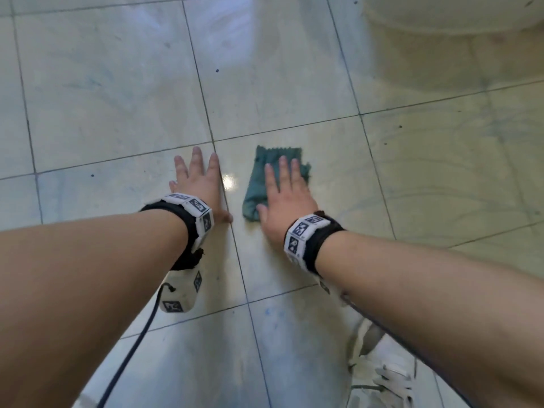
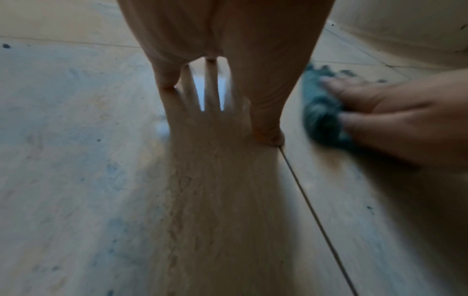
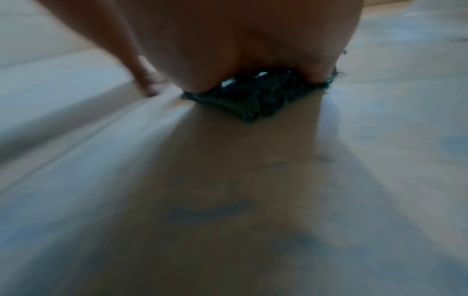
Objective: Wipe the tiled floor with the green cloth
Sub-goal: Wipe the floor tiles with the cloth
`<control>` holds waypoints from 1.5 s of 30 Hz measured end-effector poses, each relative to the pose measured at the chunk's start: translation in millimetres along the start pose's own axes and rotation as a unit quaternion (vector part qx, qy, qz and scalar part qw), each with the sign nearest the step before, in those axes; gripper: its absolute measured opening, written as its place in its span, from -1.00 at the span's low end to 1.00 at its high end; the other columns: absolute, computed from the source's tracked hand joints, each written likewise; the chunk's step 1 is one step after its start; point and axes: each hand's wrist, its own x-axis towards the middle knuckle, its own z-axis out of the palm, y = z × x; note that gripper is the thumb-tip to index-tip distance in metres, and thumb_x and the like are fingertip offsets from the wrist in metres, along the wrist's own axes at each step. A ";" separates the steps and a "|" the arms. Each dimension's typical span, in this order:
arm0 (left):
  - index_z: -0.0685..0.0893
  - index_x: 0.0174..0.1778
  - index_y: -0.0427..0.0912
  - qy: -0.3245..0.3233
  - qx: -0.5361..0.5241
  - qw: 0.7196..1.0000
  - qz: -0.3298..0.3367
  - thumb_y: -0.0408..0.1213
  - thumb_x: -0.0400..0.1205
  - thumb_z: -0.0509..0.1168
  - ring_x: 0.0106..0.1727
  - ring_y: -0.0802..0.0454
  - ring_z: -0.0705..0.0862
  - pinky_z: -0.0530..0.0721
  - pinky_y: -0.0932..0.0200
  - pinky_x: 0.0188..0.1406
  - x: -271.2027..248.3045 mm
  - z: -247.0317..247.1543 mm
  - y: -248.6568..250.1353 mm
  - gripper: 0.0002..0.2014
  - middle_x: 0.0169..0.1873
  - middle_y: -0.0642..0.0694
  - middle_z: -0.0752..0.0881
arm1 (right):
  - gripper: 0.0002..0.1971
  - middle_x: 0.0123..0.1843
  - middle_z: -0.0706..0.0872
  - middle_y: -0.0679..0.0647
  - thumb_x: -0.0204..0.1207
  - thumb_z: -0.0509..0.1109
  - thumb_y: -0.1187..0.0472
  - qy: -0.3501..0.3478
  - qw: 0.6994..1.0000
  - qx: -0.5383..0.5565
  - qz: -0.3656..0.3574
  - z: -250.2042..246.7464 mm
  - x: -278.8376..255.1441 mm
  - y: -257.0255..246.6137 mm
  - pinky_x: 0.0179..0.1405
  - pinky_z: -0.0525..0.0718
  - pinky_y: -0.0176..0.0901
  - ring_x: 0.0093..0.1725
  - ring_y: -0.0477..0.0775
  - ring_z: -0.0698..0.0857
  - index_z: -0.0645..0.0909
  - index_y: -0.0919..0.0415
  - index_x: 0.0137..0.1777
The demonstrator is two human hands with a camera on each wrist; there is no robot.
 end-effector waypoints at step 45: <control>-0.13 0.75 -0.03 0.013 0.020 0.998 0.063 -0.03 0.47 0.55 0.72 -0.30 -0.24 0.08 -0.23 0.68 -22.4 22.5 -17.3 0.13 0.73 -0.13 -0.24 | -0.14 0.71 -0.38 0.42 0.70 0.01 -0.18 0.007 0.999 -0.011 0.039 33.5 -34.4 -22.6 0.69 -0.18 0.38 0.68 0.51 -0.36 -0.38 0.28 0.72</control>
